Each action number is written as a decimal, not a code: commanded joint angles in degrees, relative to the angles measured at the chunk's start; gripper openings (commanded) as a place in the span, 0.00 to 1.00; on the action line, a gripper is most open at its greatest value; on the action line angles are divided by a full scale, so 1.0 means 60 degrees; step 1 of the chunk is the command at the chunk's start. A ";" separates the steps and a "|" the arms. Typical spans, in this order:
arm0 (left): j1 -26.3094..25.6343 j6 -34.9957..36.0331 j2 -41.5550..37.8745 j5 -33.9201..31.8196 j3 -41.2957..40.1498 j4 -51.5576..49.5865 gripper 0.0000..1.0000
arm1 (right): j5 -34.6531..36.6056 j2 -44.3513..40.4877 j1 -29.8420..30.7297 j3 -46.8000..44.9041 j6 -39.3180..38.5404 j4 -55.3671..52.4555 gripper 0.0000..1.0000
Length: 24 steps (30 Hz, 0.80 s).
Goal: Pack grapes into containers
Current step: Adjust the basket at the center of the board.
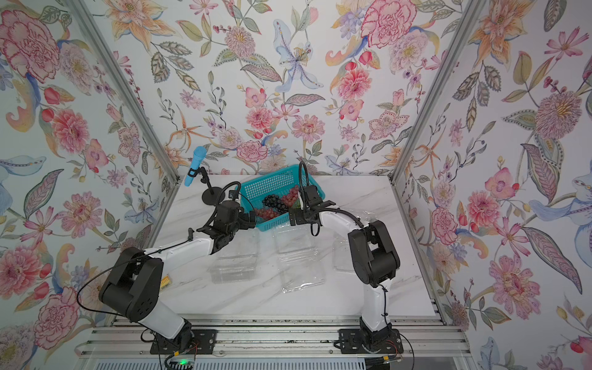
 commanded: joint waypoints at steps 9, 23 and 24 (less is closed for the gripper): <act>0.0736 -0.0017 0.1932 0.0488 0.2097 0.0207 1.00 | -0.0438 0.1097 0.0525 0.1859 0.0260 -0.0189 1.00; 0.1067 0.0132 0.0424 0.0566 0.1251 0.0032 1.00 | 0.0458 -0.1279 0.0928 -0.0333 -0.2573 -0.0657 1.00; 0.1058 0.0090 0.0244 0.0636 0.0998 0.0171 1.00 | 0.0791 -0.1372 0.1037 -0.0529 -0.2887 -0.0659 1.00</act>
